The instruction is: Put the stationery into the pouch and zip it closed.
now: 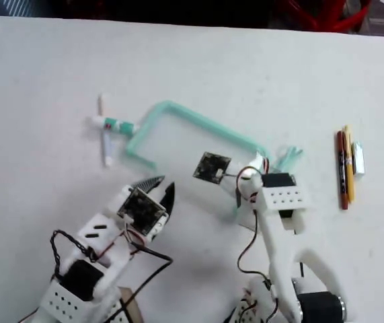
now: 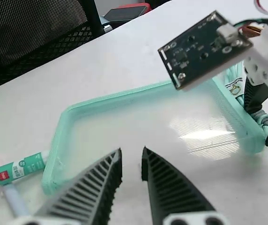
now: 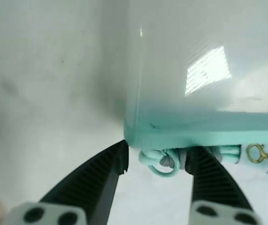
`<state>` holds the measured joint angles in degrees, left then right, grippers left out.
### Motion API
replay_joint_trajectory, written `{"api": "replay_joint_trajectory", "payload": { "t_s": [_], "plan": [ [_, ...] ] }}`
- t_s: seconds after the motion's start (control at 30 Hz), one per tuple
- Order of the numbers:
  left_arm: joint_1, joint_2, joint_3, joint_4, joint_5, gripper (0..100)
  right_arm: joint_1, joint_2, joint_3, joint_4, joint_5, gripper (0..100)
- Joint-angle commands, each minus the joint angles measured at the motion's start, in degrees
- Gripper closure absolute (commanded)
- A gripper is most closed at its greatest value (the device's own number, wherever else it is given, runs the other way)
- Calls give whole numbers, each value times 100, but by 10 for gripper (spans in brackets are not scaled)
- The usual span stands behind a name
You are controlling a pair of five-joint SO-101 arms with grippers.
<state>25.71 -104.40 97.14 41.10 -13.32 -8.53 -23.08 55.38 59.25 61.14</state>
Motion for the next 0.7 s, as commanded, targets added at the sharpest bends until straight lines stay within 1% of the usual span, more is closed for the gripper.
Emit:
{"api": "replay_joint_trajectory", "payload": {
  "t_s": [0.0,0.07,0.13,0.27,0.3,0.37,0.47,0.53,0.63,0.67],
  "plan": [
    [40,-13,-18,-141,-62,911,-127,365,-44,-251,18,793],
    [40,-13,-18,-141,-62,911,-119,725,-44,-444,26,794],
    [40,-13,-18,-141,-62,911,-57,954,-79,-541,26,822],
    [40,-13,-18,-141,-62,911,277,998,-264,-523,0,980],
    [40,-13,-18,-141,-62,911,391,998,-290,-523,0,984],
    [40,-13,-18,-149,-62,911,593,998,-325,-523,0,961],
    [57,-13,-18,-167,-62,910,725,998,-325,-523,26,982],
    [110,-13,-18,-176,-26,907,778,998,-325,-523,26,979],
    [268,-13,-18,-255,18,849,787,787,-308,-479,-9,979],
    [259,-13,-18,-255,167,830,787,620,-290,-470,-18,979]
  ]
}}
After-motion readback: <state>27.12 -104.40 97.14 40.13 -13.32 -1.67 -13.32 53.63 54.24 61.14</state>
